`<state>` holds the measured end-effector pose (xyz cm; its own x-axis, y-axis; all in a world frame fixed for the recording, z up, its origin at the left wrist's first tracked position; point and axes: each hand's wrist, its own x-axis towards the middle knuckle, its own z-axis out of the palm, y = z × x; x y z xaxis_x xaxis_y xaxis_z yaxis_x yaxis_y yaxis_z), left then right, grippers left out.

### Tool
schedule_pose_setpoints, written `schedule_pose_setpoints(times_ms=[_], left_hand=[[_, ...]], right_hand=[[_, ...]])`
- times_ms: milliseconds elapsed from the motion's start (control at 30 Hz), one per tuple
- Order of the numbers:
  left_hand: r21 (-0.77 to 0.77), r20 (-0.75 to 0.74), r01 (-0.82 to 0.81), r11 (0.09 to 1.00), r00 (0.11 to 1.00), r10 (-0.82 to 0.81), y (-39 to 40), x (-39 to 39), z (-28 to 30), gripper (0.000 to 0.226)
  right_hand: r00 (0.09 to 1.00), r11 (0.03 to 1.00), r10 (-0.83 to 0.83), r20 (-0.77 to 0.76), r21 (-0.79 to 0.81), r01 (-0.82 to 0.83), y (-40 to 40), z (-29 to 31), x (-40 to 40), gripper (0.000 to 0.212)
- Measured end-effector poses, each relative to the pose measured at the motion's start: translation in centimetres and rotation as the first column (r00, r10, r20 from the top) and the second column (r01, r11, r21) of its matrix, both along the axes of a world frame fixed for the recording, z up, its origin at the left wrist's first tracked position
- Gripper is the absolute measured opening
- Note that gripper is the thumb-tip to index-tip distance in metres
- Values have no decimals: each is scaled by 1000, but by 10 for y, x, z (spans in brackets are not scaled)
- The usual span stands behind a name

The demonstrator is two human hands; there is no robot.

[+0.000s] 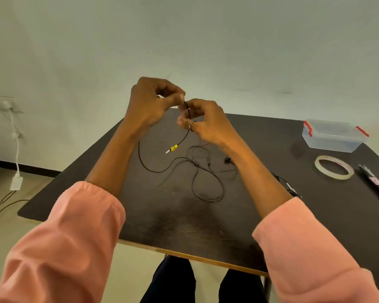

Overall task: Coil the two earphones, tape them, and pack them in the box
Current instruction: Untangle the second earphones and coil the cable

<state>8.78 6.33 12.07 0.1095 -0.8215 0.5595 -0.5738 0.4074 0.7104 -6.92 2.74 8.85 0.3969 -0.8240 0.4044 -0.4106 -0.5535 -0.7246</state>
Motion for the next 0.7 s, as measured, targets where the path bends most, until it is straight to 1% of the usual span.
schedule_pose_setpoints(times_ms=[67,100,167,233,300,367,433,467,500,533,567,600,633,700], left_hand=[[-18,-135,9,1000,991,-11,1,1,10,12],[-29,-221,1,1000,975,-7,2,3,14,14],[-39,-380,-44,998,924,26,5,11,20,16],[-22,-457,-91,996,886,71,6,24,24,16],[-8,-423,-113,994,901,99,10,35,27,15],[11,-334,-116,993,936,113,15,42,27,15],[41,-285,-123,992,950,130,19,48,25,13],[70,-304,-130,989,942,145,20,51,23,11],[112,-361,-128,985,919,161,21,53,22,10],[161,-455,-113,981,873,175,22,55,22,9],[204,-566,-82,976,803,186,21,55,22,12],[229,-677,-41,973,711,190,20,56,23,16],[233,-774,4,972,607,183,20,57,23,21],[189,-910,105,976,392,134,19,60,26,26]], right_hand=[[999,999,22,-33,29,-21,-6,5,0,12],[998,996,55,-25,69,-53,-8,6,-2,9],[994,984,99,-37,153,-92,-11,6,-8,13],[990,979,97,-104,190,-76,-12,3,-15,12],[993,974,84,-78,215,-65,-10,1,-22,14],[997,967,68,24,243,-72,-9,2,-29,16],[990,964,29,138,259,-65,-8,6,-33,20],[980,964,-21,196,263,-32,-9,6,-34,19],[966,962,-90,243,271,22,-10,5,-33,18],[953,954,-160,258,288,82,-12,1,-32,19],[951,942,-211,227,308,135,-11,-5,-29,23],[962,931,-229,150,321,172,-10,-14,-26,26],[977,930,-207,45,320,182,-9,-24,-22,29],[986,950,-55,-160,297,102,-4,-44,-13,39]])
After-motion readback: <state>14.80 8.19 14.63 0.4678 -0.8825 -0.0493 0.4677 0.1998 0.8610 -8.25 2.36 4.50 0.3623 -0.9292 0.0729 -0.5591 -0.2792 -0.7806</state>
